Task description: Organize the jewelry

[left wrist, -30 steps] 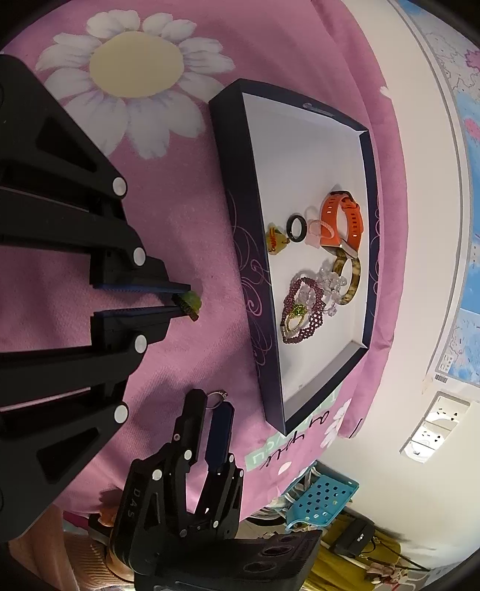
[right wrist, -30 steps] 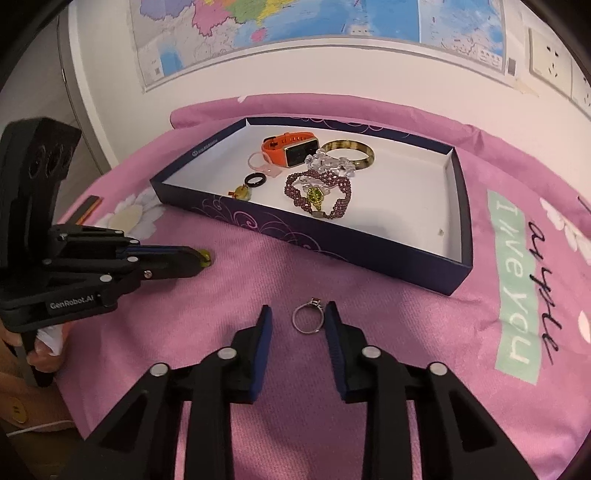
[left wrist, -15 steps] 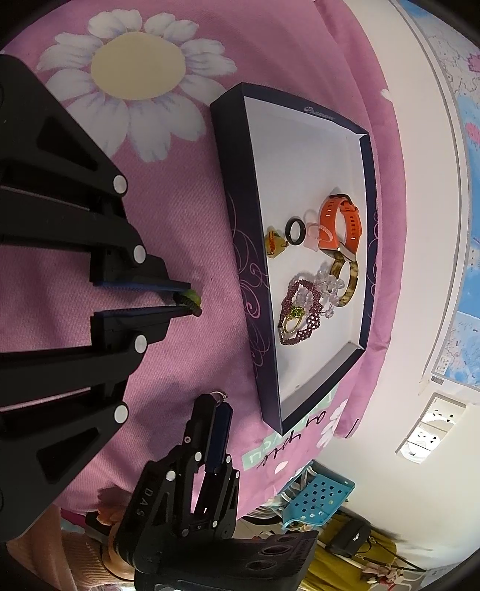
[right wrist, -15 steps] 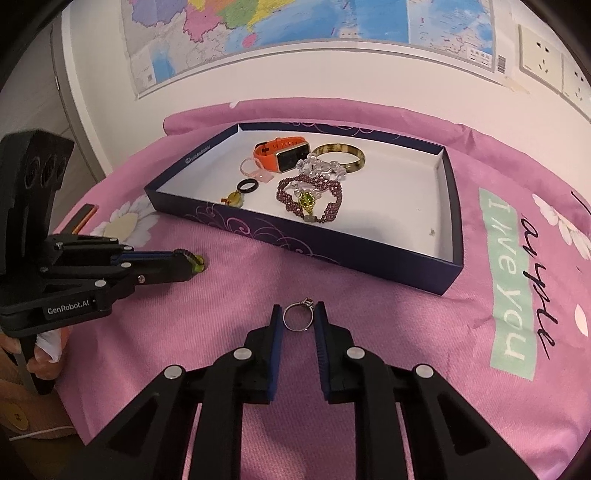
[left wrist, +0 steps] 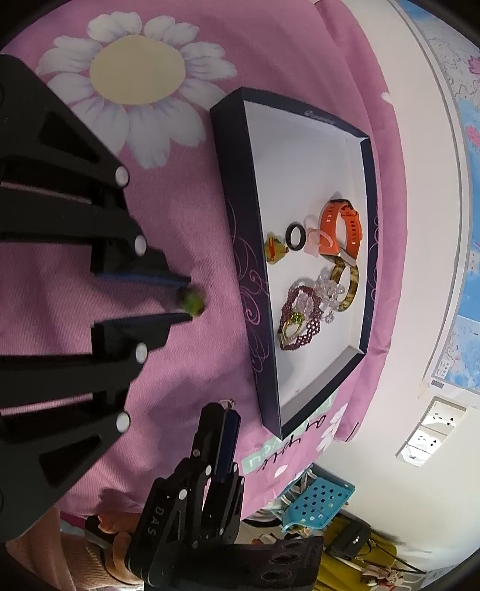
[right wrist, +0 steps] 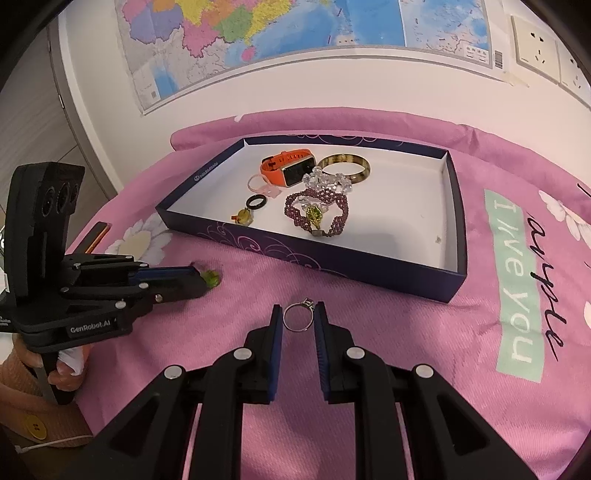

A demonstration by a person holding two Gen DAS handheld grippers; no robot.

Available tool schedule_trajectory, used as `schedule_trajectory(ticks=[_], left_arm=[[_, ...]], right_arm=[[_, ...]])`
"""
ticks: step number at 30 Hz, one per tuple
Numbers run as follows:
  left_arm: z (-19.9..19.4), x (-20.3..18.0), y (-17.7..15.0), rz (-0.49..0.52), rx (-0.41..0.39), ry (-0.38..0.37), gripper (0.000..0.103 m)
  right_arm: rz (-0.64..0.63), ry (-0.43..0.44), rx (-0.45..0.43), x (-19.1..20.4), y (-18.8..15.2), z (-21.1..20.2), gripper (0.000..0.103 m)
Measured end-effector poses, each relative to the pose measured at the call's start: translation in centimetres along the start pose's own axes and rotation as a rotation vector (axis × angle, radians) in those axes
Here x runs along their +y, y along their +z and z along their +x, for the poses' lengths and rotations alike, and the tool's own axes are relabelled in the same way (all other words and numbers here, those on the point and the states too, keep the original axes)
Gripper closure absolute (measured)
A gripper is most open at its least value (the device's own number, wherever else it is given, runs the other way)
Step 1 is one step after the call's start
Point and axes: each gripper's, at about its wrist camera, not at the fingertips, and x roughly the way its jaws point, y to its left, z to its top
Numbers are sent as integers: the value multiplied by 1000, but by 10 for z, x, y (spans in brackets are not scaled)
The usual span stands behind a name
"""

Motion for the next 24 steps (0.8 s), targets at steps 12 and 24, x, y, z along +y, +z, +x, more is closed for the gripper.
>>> schedule_trajectory(ticks=[12,24], left_arm=[[9,-7,7,37,-1,42,78],[7,-10,6,40,-6,70,88]], right_arm=[[2,18,0,1,1,3,88],[0,19,-11,2,5,1,88]])
